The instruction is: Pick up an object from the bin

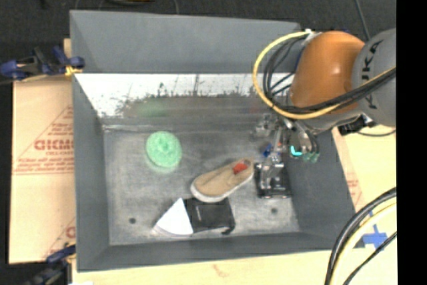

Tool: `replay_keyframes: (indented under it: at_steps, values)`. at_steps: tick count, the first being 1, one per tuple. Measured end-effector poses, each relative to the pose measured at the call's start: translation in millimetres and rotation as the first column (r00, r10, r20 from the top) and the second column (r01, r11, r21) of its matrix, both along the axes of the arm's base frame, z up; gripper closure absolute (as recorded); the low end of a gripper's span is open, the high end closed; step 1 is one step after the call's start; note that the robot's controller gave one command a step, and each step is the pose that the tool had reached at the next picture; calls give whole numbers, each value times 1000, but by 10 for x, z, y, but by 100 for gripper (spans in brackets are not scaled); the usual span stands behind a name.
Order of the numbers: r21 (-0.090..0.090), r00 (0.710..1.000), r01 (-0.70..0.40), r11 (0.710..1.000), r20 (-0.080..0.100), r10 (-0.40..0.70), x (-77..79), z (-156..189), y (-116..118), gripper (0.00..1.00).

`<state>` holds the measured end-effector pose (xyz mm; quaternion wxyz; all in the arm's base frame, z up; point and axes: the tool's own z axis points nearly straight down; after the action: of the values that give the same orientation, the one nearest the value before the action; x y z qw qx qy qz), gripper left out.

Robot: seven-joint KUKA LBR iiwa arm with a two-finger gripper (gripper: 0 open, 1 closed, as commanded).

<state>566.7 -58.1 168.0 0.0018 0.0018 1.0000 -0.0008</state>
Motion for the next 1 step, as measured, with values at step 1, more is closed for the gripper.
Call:
replay_keyframes:
  at_steps: [1]
  values:
    - [-1, 997, -73, 997, 7, 73, 47, -286, 33, 0]
